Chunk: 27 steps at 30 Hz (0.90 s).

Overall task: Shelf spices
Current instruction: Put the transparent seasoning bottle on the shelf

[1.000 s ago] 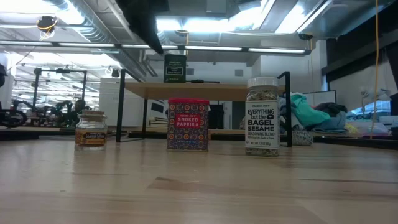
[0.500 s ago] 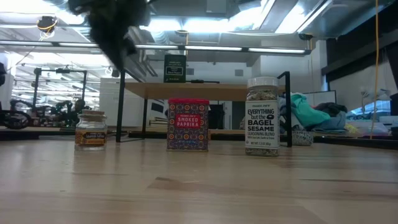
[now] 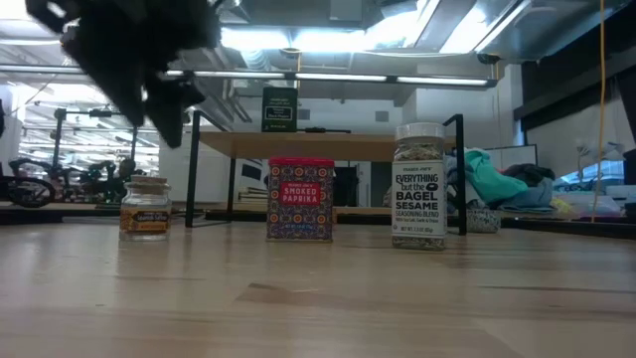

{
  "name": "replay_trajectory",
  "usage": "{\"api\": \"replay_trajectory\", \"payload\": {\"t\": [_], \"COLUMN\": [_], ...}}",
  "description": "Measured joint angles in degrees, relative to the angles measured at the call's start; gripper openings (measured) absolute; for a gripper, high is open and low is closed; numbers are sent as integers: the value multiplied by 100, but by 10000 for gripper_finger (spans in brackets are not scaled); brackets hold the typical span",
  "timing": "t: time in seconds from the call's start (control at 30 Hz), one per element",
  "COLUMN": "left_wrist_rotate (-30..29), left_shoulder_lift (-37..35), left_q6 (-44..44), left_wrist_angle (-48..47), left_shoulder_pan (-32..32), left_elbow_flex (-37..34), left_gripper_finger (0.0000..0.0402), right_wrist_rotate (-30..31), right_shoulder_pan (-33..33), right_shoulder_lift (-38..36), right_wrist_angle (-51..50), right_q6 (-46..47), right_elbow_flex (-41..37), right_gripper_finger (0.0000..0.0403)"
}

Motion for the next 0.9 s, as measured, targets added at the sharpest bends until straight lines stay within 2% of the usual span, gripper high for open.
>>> {"api": "replay_trajectory", "payload": {"t": [0.17,0.53,0.67,0.8,0.9], "left_wrist_rotate": [-161,-420,-419,-425,-409], "left_shoulder_lift": [339,1456,1588,1515,1424], "left_q6": [-106,72,-36,-24,138], "left_wrist_angle": [-49,64,256,306,304], "left_shoulder_pan": [-108,-115,-38,96,181], "left_elbow_flex": [-81,-79,-79,-55,-29], "left_gripper_finger": [307,307,265,181,175], "right_wrist_rotate": [0,-2,-2,-4,-2], "right_shoulder_pan": [0,0,1,-1,0], "right_shoulder_lift": [0,0,0,0,0], "right_wrist_angle": [7,13,13,13,17], "right_q6": [9,11,11,11,9], "right_elbow_flex": [0,0,-1,0,0], "right_gripper_finger": [326,326,326,326,326]}}
